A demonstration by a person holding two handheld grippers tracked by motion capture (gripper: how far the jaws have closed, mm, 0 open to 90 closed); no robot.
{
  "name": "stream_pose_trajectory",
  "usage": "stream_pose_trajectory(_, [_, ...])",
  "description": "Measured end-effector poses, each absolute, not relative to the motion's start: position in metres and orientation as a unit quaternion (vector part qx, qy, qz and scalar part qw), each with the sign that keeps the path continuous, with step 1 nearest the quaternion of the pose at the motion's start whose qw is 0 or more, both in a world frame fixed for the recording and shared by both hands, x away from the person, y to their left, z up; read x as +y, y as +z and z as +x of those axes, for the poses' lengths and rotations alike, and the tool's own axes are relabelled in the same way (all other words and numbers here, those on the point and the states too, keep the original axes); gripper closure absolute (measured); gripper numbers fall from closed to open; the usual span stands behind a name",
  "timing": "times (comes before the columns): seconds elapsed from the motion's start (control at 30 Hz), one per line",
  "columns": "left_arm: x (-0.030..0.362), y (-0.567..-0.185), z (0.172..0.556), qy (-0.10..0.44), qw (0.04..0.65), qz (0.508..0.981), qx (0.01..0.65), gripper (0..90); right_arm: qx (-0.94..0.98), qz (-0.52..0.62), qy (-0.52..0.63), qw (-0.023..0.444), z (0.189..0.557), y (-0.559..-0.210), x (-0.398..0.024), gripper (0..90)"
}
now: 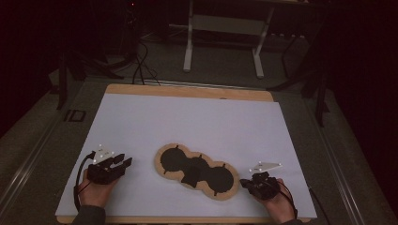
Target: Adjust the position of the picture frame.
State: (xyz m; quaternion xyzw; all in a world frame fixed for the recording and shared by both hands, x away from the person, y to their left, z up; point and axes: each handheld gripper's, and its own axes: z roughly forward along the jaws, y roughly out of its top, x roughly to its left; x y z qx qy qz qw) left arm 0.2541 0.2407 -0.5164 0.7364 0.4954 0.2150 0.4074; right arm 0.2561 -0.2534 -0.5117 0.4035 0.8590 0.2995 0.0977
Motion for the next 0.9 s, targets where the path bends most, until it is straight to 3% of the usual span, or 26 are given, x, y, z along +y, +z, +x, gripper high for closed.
stream_pose_trajectory(0.9, [0.236,-0.516,0.254,0.228,0.389,0.745,0.491,61.3,0.899,0.329,0.282,0.063,0.226,-0.521,-0.232,90.0])
